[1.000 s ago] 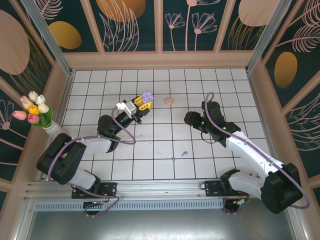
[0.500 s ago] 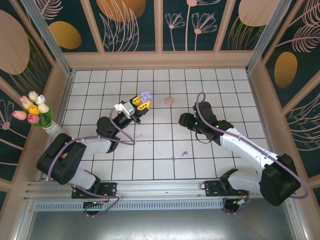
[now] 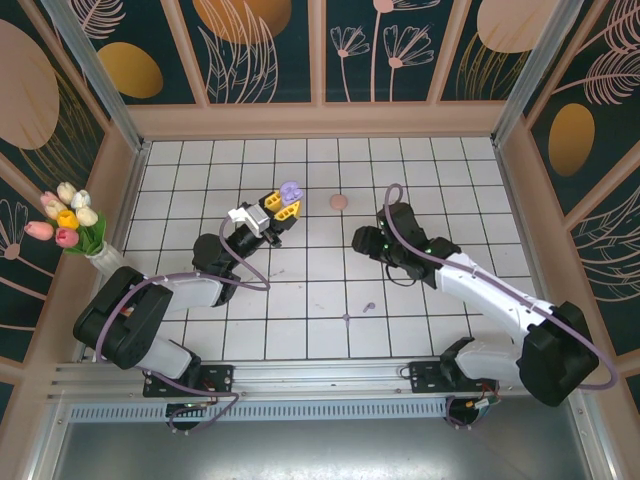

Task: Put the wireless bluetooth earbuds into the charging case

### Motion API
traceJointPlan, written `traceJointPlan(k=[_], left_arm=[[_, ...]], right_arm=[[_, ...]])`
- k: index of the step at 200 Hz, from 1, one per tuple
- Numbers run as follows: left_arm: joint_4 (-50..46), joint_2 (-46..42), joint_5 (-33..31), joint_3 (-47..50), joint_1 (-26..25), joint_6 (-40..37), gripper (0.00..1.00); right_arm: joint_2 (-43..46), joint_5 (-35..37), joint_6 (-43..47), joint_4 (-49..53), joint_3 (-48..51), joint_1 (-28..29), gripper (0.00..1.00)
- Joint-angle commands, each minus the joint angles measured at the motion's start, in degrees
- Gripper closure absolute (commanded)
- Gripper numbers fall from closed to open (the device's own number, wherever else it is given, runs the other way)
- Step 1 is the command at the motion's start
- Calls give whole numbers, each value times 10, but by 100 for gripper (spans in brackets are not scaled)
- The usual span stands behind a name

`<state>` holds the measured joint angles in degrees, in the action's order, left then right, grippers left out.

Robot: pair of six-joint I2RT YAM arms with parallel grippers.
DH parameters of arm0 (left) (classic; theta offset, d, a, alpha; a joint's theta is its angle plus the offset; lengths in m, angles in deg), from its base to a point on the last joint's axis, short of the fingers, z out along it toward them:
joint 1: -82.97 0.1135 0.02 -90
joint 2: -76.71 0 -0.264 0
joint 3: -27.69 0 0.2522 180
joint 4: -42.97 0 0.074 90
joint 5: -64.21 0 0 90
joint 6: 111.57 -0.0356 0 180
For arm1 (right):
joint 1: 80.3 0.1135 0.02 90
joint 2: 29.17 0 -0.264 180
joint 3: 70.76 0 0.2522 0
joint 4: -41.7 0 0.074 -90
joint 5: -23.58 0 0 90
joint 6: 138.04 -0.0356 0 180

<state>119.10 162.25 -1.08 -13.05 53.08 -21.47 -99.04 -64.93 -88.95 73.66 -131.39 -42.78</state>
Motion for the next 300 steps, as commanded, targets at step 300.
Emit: traceJointPlan(k=[300], left_arm=[[20, -23, -72, 26, 0, 36, 100]], right_arm=[[-179, 50, -151, 134, 5, 267, 67]])
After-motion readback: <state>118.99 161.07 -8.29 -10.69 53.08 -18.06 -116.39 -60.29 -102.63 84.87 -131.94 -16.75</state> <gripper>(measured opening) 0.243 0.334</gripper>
